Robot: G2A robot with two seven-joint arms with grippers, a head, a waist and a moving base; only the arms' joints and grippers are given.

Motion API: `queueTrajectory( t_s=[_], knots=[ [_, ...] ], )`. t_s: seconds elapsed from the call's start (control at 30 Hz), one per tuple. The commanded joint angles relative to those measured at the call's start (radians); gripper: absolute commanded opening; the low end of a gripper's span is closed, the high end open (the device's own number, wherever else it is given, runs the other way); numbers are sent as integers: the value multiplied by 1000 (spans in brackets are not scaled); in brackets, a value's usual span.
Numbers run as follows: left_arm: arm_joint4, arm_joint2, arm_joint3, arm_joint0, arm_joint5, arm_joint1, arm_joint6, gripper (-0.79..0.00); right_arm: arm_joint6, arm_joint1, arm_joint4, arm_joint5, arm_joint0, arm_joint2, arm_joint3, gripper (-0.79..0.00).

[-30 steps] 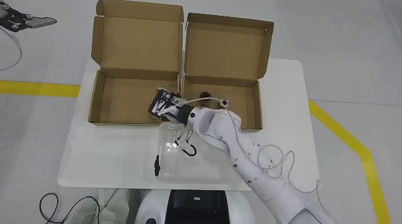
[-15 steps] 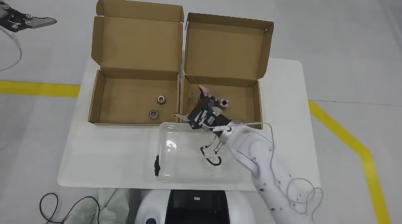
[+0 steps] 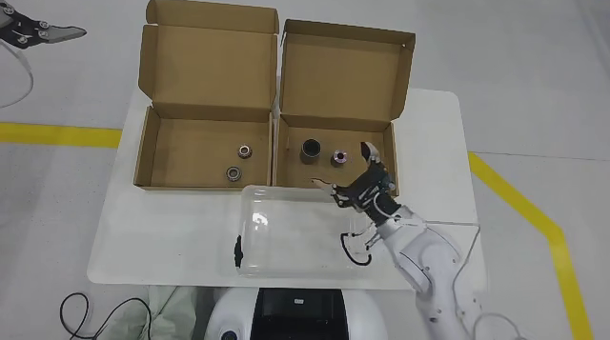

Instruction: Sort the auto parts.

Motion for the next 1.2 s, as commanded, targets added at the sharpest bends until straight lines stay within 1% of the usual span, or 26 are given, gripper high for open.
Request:
queueTrajectory(
  t_s=[0.0, 0.23, 0.5, 0.67, 0.83, 0.93, 1.03, 1.17],
  knots=[
    [0, 0, 0, 0, 0, 0, 0, 0, -19, 6, 11, 0, -33, 36, -14, 0],
    [0, 0, 0, 0, 0, 0, 0, 0, -82, 24, 31, 26, -161, 126, -82, 0],
    [0, 0, 0, 0, 0, 0, 0, 0, -125, 37, 61, 54, -301, 193, -162, 0],
    [0, 0, 0, 0, 0, 0, 0, 0, -179, 43, 69, 92, -389, 235, -218, 0],
    [0, 0, 0, 0, 0, 0, 0, 0, -242, 48, 75, 126, -483, 270, -270, 0],
    [0, 0, 0, 0, 0, 0, 0, 0, -260, 49, 64, 144, -529, 274, -305, 0],
    [0, 0, 0, 0, 0, 0, 0, 0, -287, 50, 58, 183, -585, 283, -343, 0],
    [0, 0, 0, 0, 0, 0, 0, 0, -304, 53, 52, 199, -639, 302, -379, 0]
  ],
)
